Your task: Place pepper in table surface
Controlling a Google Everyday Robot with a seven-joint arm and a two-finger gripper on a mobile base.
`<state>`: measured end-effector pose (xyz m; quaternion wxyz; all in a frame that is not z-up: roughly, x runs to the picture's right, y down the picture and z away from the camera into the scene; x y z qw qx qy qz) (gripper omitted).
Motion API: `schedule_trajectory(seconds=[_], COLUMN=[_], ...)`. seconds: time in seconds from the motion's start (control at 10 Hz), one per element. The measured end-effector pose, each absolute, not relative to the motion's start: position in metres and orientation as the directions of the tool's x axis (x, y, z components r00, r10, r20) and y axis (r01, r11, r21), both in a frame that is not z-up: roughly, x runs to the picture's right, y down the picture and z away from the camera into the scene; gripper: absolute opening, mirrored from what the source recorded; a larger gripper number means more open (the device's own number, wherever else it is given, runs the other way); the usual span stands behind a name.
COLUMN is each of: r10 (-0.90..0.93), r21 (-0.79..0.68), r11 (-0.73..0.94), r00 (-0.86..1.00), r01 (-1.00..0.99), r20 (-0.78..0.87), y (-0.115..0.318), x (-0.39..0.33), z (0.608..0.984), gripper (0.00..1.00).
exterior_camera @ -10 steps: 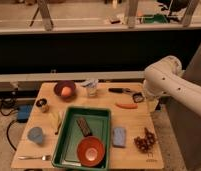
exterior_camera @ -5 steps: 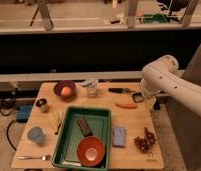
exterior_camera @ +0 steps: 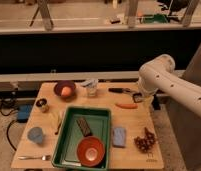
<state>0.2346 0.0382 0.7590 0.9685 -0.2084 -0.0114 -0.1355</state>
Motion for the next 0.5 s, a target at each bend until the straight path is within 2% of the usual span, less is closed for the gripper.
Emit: schedule_trajectory(seconds=[0.5], r10=[-0.292], r21=[-0.393], r11=[0.866], r00=[0.951], r01=[0.310], r20=[0.107], y=[0.034], x=[0.228], z=[0.774], gripper=[0.80])
